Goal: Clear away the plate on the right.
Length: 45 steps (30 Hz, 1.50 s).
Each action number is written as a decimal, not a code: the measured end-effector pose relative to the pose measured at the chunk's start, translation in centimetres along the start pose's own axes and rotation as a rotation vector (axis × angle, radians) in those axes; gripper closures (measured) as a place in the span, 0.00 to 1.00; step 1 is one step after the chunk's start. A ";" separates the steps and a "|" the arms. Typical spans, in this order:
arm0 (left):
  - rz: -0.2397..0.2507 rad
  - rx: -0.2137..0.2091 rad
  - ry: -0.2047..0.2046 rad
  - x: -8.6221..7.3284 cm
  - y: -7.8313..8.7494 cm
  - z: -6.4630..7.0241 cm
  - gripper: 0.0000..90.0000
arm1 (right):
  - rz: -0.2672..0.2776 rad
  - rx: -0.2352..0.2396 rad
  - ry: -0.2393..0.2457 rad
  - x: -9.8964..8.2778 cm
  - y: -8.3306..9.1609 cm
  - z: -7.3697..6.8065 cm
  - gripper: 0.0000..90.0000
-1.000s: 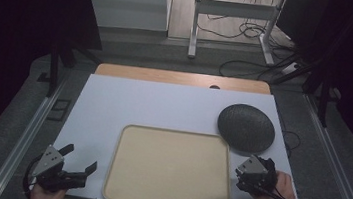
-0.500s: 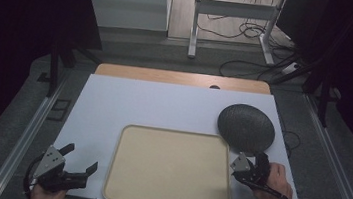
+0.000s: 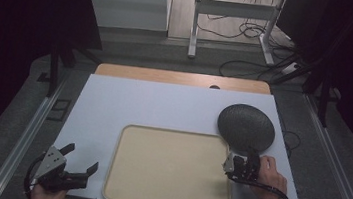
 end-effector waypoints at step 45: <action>0.004 -0.004 0.032 -0.1 0.0 -0.3 0.00 | -0.065 -0.107 0.224 -0.8 -4.3 -0.9 0.96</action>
Point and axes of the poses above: each handheld gripper's, and its own axes: y roughly backward along the jaws, x roughly out of its top, z roughly to its right, the point moved 3 cm from there along -y, roughly forward along the jaws, and after that the axes turned 14 degrees about z, right-handed, at the moved point
